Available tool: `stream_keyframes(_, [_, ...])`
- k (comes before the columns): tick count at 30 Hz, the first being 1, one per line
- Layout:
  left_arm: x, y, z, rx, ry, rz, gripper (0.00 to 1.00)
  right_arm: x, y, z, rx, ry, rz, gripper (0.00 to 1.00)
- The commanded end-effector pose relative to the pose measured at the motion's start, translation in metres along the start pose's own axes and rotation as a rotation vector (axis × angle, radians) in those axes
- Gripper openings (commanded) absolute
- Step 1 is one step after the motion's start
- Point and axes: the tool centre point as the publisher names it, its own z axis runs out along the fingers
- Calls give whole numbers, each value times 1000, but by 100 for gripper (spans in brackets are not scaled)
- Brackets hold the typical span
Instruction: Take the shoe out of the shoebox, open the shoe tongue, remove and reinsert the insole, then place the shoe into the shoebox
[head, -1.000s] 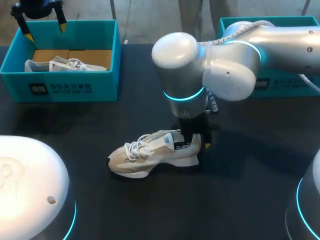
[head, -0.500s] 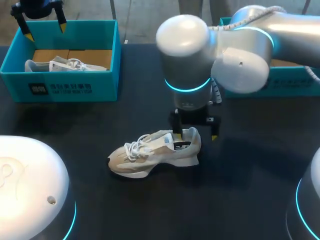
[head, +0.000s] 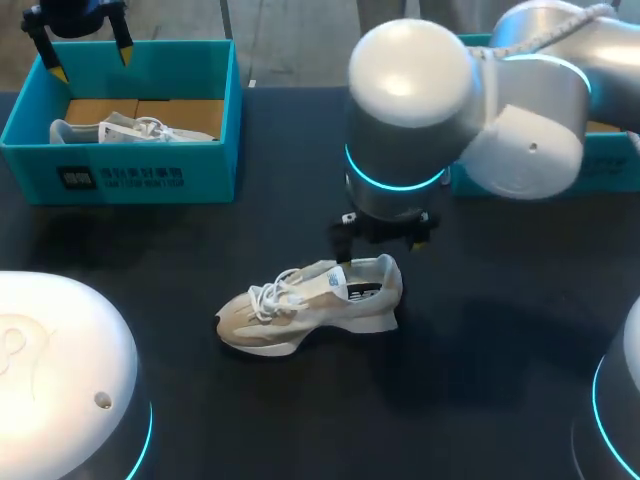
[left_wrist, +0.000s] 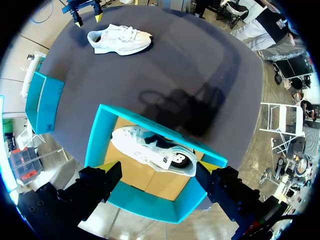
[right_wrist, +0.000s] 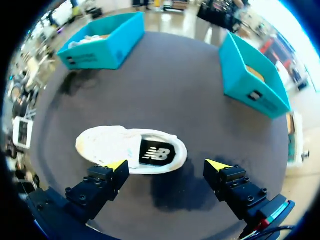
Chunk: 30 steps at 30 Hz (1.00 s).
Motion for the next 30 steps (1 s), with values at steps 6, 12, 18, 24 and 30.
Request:
stream_keyframes(6, [0,0,0,-1,1,0,100,0,3,2,-70,182,-301,100])
stream_keyframes(12, [0,0,0,-1,1,0,100,0,3,2,-70,182,-301,100])
stream_keyframes(18, [0,0,0,-1,1,0,100,-1,4,0,-115,231,-390,100])
stream_keyframes(24, [0,0,0,-1,1,0,100,-14,4,-19,-337,357,-753,100])
stream_keyframes(30, [0,0,0,-1,1,0,100,-19,0,-30,-443,417,-1116,100])
